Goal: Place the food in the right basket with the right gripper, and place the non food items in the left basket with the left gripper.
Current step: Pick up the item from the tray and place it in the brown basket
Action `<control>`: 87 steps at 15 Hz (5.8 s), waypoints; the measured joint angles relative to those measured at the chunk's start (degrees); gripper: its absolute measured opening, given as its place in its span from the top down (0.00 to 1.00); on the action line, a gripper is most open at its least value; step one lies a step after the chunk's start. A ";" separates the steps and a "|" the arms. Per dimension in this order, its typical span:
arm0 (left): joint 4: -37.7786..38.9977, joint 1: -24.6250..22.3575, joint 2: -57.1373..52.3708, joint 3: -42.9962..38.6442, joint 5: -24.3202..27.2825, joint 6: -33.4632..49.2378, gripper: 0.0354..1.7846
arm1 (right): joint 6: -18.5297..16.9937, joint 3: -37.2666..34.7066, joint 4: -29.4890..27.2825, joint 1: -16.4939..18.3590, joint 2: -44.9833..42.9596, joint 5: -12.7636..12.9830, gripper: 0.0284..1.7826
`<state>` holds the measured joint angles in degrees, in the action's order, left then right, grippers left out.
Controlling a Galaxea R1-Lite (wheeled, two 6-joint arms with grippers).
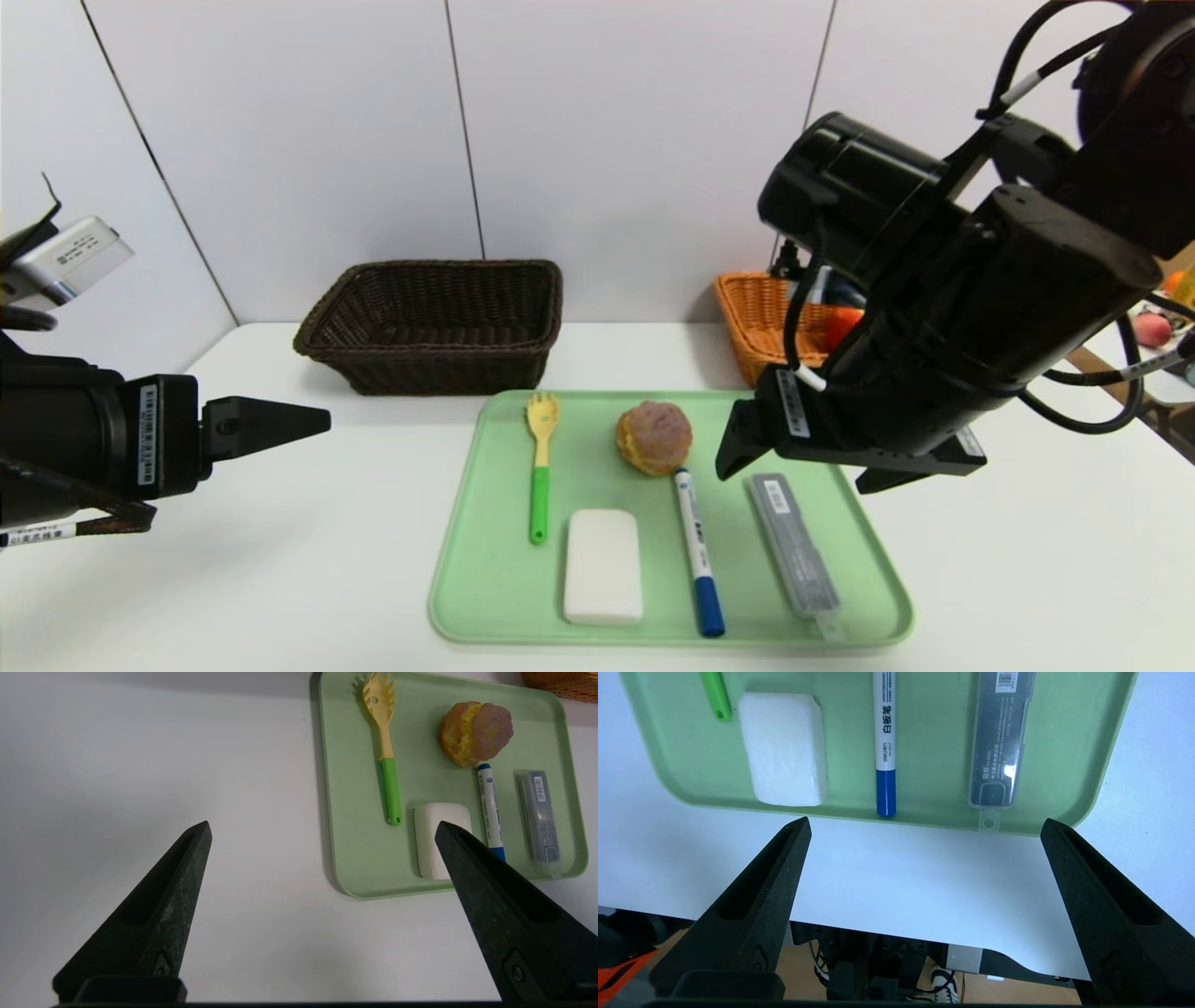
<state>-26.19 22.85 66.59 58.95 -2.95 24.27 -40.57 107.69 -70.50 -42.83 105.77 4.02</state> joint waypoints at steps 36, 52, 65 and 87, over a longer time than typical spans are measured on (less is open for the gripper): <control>0.54 0.02 -0.51 -3.63 1.30 -0.44 0.06 | 6.47 -13.12 8.70 9.92 10.97 -1.55 0.05; 0.52 0.00 -0.83 -4.50 1.24 -0.24 0.06 | 7.63 -13.15 8.92 10.52 13.82 -1.68 0.71; 0.59 -0.02 -0.85 -4.79 1.17 -0.33 0.06 | 13.03 -11.64 42.78 7.66 -1.55 -2.76 0.71; 5.30 -0.24 -3.24 -10.83 1.02 -0.07 0.06 | 28.06 4.83 95.51 0.83 30.71 -2.73 0.71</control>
<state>-20.88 22.60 63.34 48.13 -1.93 24.20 -12.51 112.52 25.02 -42.00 136.47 1.29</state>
